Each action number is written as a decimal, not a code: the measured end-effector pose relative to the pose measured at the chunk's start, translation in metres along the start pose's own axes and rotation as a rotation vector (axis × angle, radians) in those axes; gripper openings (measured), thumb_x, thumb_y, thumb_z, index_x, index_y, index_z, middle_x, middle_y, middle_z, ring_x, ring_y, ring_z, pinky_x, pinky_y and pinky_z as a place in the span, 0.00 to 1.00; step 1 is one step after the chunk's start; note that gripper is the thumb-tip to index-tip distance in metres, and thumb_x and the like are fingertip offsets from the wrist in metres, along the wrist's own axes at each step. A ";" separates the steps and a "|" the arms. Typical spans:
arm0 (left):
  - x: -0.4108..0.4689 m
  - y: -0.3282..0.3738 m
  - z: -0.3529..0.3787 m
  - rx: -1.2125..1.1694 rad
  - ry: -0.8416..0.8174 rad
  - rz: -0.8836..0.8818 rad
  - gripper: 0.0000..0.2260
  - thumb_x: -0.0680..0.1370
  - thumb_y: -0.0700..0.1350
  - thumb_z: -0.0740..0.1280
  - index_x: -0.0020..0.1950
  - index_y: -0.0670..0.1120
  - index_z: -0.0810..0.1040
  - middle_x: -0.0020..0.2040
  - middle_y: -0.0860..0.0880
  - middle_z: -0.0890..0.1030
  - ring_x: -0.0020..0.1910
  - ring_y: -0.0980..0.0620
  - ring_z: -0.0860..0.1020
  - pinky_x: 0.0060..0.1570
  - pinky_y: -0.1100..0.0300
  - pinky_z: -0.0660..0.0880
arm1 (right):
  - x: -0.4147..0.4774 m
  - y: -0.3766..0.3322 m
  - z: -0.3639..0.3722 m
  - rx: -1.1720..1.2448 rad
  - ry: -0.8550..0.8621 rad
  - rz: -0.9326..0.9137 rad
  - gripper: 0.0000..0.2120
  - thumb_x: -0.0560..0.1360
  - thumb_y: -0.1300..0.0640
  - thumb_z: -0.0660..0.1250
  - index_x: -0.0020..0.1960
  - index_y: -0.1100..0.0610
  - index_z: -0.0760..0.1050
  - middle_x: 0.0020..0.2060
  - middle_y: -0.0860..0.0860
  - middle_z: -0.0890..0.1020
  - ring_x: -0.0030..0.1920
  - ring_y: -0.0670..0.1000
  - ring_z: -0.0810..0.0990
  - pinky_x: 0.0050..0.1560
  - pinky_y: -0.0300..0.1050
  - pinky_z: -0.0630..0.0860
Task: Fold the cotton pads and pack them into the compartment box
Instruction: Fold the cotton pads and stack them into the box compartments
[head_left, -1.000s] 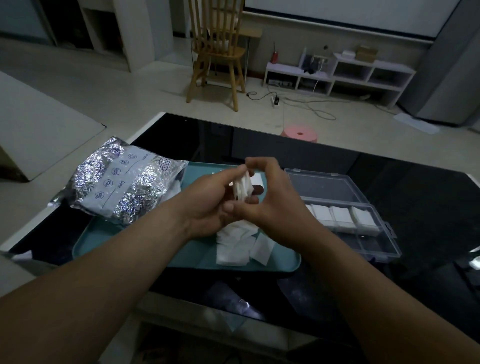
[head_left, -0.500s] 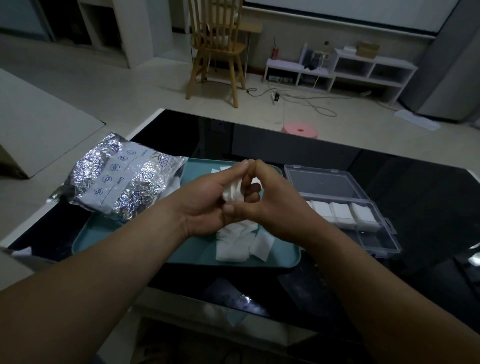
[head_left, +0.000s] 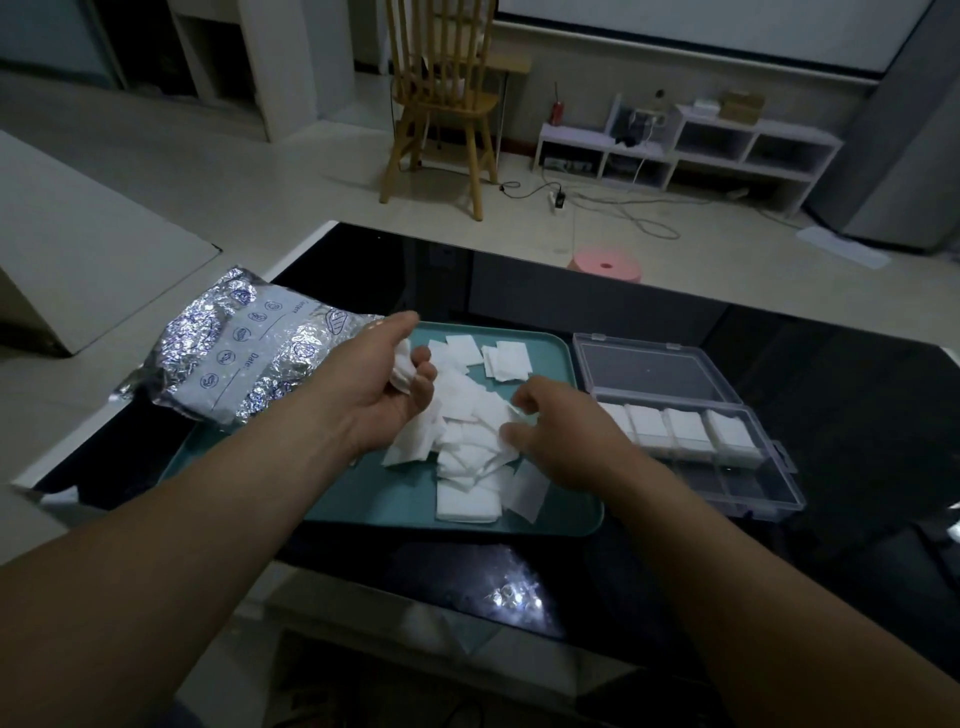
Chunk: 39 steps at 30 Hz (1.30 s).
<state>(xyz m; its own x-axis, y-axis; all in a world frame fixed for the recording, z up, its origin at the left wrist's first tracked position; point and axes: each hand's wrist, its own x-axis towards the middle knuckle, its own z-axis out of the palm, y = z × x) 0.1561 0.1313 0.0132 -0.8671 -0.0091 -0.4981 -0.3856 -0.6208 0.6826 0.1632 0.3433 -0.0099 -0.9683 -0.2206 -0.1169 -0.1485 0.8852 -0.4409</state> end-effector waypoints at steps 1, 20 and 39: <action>0.000 -0.001 -0.001 0.020 0.006 0.001 0.12 0.81 0.47 0.71 0.63 0.49 0.76 0.39 0.46 0.76 0.29 0.53 0.74 0.22 0.65 0.70 | 0.000 -0.001 0.004 0.000 -0.006 0.004 0.20 0.79 0.44 0.71 0.67 0.50 0.73 0.60 0.47 0.79 0.56 0.52 0.79 0.53 0.50 0.76; -0.006 -0.031 0.012 0.320 -0.031 0.023 0.06 0.84 0.44 0.64 0.60 0.49 0.77 0.44 0.45 0.78 0.34 0.51 0.75 0.28 0.64 0.72 | 0.007 0.005 0.005 -0.312 0.094 -0.069 0.07 0.79 0.58 0.61 0.47 0.55 0.78 0.40 0.52 0.80 0.39 0.55 0.78 0.38 0.46 0.71; -0.013 -0.039 0.030 0.332 -0.228 0.055 0.11 0.82 0.45 0.67 0.63 0.43 0.77 0.49 0.43 0.83 0.43 0.50 0.81 0.44 0.56 0.77 | -0.020 -0.022 -0.016 0.143 0.271 -0.281 0.09 0.79 0.43 0.68 0.47 0.48 0.81 0.40 0.43 0.79 0.43 0.43 0.77 0.42 0.44 0.75</action>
<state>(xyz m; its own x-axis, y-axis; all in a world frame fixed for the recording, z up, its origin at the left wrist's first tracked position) 0.1731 0.1792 0.0086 -0.9228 0.1621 -0.3496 -0.3847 -0.3375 0.8591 0.1826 0.3342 0.0161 -0.9146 -0.3133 0.2555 -0.4039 0.7360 -0.5434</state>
